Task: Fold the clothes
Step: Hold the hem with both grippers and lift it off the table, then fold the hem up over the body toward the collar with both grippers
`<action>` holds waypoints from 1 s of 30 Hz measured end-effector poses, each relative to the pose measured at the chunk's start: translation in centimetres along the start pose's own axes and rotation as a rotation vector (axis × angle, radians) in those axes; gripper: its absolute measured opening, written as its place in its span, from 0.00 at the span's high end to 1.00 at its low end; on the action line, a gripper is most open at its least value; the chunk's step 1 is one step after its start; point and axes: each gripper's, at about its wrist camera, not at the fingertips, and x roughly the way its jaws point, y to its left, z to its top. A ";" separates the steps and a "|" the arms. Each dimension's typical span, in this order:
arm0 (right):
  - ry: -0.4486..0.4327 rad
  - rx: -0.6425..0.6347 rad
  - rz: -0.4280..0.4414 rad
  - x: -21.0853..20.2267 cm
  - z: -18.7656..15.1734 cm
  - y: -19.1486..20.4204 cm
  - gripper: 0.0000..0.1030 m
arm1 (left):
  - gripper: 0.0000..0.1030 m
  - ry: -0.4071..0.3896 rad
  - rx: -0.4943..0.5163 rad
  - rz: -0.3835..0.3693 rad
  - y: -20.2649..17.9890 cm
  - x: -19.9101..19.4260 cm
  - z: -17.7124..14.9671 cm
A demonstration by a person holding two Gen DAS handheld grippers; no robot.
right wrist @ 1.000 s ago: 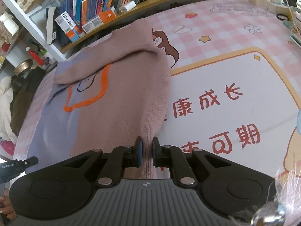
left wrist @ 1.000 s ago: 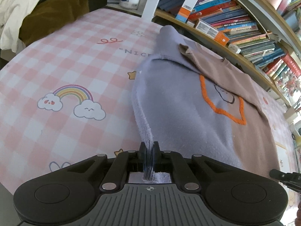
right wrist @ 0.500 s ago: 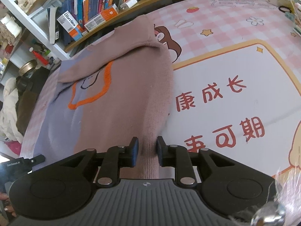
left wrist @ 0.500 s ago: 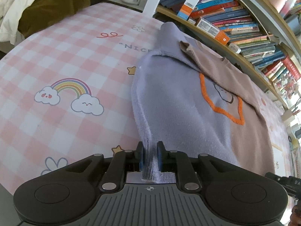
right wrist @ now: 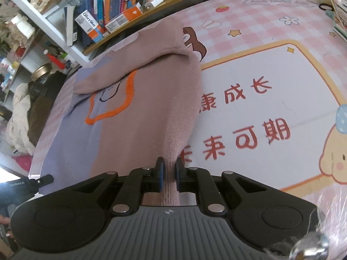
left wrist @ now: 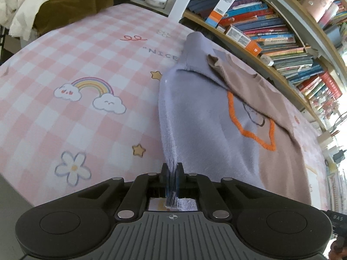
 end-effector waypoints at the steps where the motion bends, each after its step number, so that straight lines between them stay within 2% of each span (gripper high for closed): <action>1: 0.005 0.002 0.009 -0.4 -0.2 -0.2 0.91 | 0.96 0.001 -0.007 -0.005 0.1 -0.3 -0.3; 10: 0.029 0.011 0.067 -3.0 -2.2 -1.4 0.91 | 0.96 0.023 -0.055 -0.018 0.3 -2.3 -2.9; 14: 0.012 0.020 0.094 -4.1 -2.1 -1.5 0.91 | 0.96 0.000 -0.075 -0.037 -0.1 -3.0 -3.0; 22: -0.116 0.030 0.225 -6.9 1.4 -0.1 0.91 | 0.96 -0.156 -0.190 -0.177 -1.0 -5.5 0.7; 27: -0.207 0.067 0.266 -7.0 5.6 0.5 0.91 | 0.96 -0.244 -0.229 -0.264 -2.1 -4.9 4.3; 30: -0.253 0.105 0.280 -6.6 8.0 0.7 0.91 | 0.96 -0.283 -0.232 -0.287 -2.8 -4.1 6.3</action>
